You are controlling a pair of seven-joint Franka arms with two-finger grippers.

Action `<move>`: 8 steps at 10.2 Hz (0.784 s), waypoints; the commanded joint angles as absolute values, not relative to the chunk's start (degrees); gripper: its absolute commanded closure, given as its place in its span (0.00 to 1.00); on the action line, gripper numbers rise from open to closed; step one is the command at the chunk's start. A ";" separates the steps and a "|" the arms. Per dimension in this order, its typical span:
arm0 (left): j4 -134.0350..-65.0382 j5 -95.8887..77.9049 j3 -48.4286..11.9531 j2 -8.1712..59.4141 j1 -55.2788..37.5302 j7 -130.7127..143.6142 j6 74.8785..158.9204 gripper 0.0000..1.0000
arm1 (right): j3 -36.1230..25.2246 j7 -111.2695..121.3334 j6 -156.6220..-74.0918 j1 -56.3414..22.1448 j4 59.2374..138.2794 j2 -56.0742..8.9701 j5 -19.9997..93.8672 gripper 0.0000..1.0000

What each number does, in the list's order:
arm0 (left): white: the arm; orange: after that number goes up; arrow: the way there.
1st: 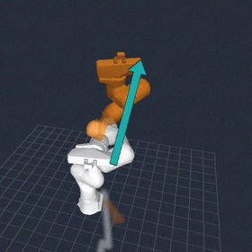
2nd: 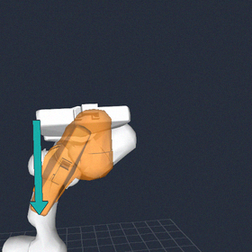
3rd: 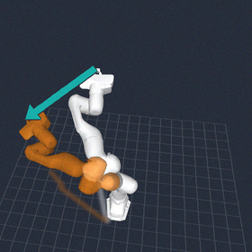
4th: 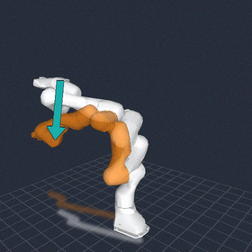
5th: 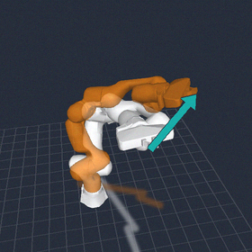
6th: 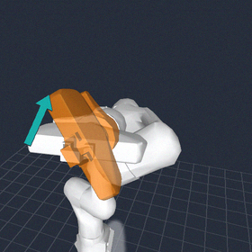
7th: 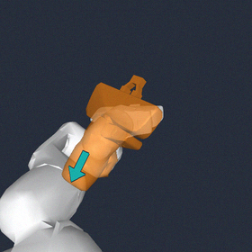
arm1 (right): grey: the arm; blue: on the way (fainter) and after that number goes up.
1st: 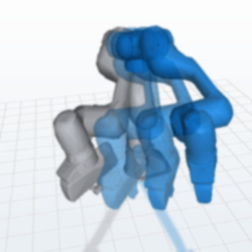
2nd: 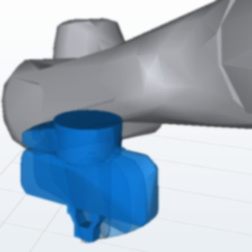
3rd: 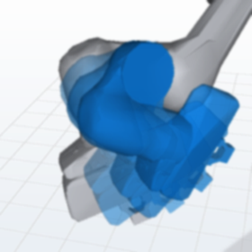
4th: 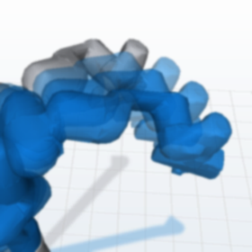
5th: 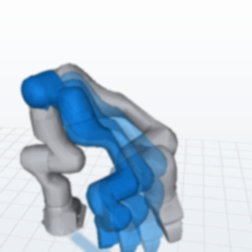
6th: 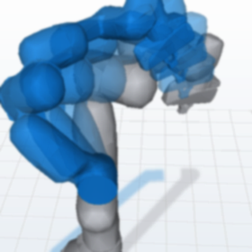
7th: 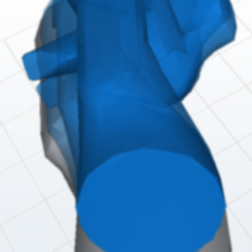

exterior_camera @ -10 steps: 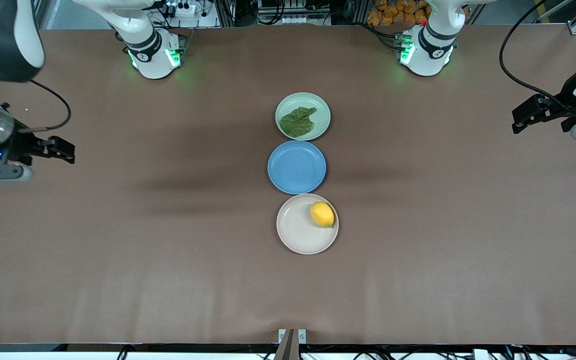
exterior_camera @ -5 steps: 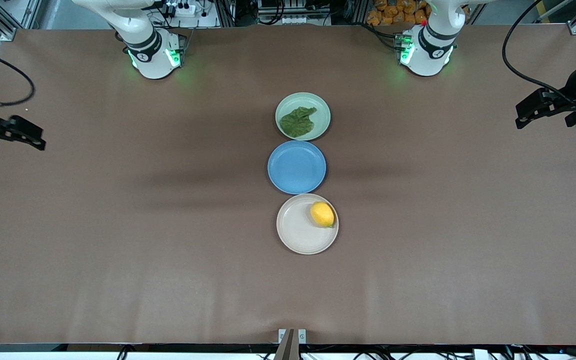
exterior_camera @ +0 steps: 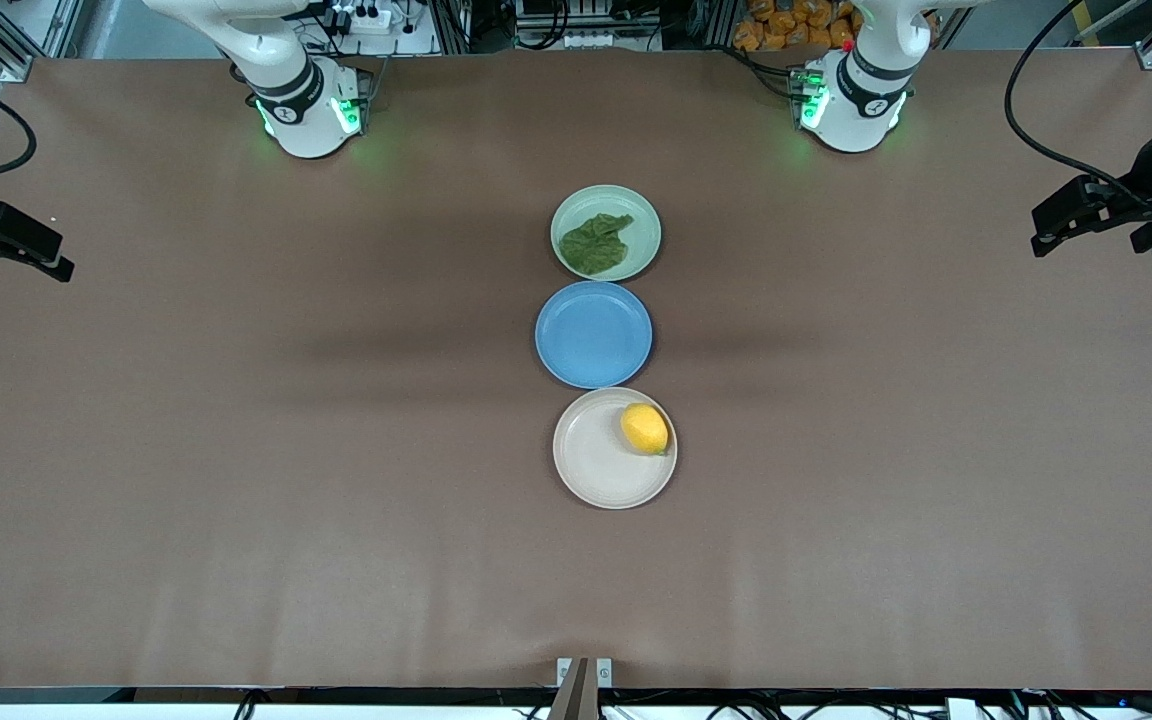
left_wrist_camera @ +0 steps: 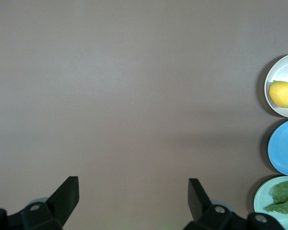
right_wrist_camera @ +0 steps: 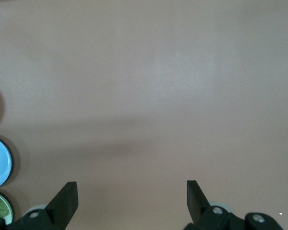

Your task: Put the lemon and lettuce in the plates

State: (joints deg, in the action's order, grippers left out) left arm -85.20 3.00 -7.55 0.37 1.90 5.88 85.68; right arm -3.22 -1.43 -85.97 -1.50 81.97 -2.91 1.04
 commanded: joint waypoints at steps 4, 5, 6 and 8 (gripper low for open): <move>-84.90 3.43 -7.82 -0.18 2.37 4.22 84.64 0.00 | -3.60 -2.11 -85.78 -2.81 82.09 -3.25 1.49 0.00; -84.82 3.51 -7.82 -0.18 2.37 4.22 84.55 0.00 | -3.60 -2.11 -85.78 -3.07 82.09 -3.51 1.32 0.00; -84.47 3.52 -7.74 -0.18 2.37 4.22 84.55 0.00 | -3.60 -2.11 -85.69 -3.08 82.09 -3.69 1.32 0.00; -84.02 3.43 -7.38 -0.18 2.90 4.31 83.85 0.00 | -3.60 -2.11 -85.87 -3.08 82.00 -3.69 1.32 0.00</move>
